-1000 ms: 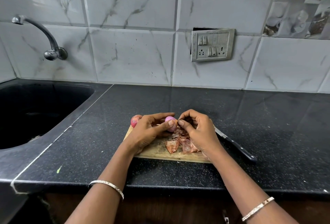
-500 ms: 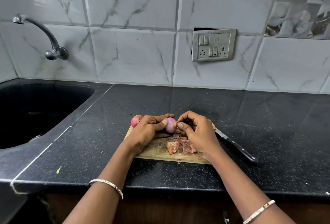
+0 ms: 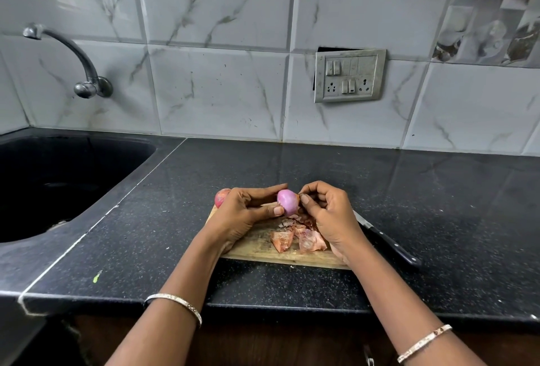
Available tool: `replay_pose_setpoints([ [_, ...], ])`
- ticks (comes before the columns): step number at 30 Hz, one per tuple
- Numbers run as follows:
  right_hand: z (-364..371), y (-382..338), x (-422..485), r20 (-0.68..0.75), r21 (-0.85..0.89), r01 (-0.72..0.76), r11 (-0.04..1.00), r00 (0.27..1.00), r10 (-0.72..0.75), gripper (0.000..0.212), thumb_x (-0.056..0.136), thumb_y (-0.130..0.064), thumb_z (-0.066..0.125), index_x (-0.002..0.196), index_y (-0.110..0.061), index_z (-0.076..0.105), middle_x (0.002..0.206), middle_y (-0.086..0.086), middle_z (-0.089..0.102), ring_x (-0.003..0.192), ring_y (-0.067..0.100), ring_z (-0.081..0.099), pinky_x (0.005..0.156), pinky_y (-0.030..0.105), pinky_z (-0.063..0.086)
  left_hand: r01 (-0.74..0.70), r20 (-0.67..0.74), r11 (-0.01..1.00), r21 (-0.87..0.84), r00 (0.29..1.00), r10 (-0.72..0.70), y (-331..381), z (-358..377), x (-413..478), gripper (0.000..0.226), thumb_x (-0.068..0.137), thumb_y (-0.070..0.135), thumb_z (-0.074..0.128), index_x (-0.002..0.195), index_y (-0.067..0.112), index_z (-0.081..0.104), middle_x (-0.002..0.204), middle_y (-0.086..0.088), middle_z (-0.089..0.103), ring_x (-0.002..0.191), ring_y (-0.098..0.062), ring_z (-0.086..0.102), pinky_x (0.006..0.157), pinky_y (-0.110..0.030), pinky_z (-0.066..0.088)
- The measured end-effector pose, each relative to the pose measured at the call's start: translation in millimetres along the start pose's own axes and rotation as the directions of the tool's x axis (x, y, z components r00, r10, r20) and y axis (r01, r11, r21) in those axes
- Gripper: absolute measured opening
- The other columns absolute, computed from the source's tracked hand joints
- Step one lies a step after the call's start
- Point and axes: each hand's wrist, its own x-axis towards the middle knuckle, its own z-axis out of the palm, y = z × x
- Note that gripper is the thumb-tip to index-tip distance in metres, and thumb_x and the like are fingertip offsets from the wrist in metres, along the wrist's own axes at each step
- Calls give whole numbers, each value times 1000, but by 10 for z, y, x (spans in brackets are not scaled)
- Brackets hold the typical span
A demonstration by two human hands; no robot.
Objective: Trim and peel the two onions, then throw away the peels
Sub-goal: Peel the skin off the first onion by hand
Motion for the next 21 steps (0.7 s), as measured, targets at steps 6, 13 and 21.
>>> replay_pose_setpoints([
  [6, -1, 7, -1, 37, -14, -1, 1000, 999, 1, 20, 93, 0, 65, 88, -19, 71, 84, 2, 73, 80, 13, 66, 75, 35, 56, 3, -34, 1000, -12, 999, -3, -4, -2, 6, 40, 82, 7, 78, 122, 7, 72, 111, -6, 77, 110, -17, 71, 87, -19, 55],
  [13, -4, 29, 16, 37, -2, 1, 1000, 999, -1, 20, 94, -2, 65, 88, -20, 71, 86, 3, 73, 83, 15, 67, 74, 33, 57, 23, -7, 994, -103, 1000, -24, -40, -9, 20, 33, 92, 5, 66, 125, 4, 69, 115, -13, 75, 110, -25, 71, 91, -29, 59],
  [21, -2, 27, 12, 13, -36, 16, 999, 1000, -16, 17, 94, -3, 65, 89, -18, 70, 85, 2, 72, 81, 11, 66, 72, 29, 54, 46, 9, 990, -134, 999, -45, -42, 21, 28, 31, 102, 10, 53, 131, 6, 64, 117, -17, 74, 109, -32, 71, 95, -41, 57],
])
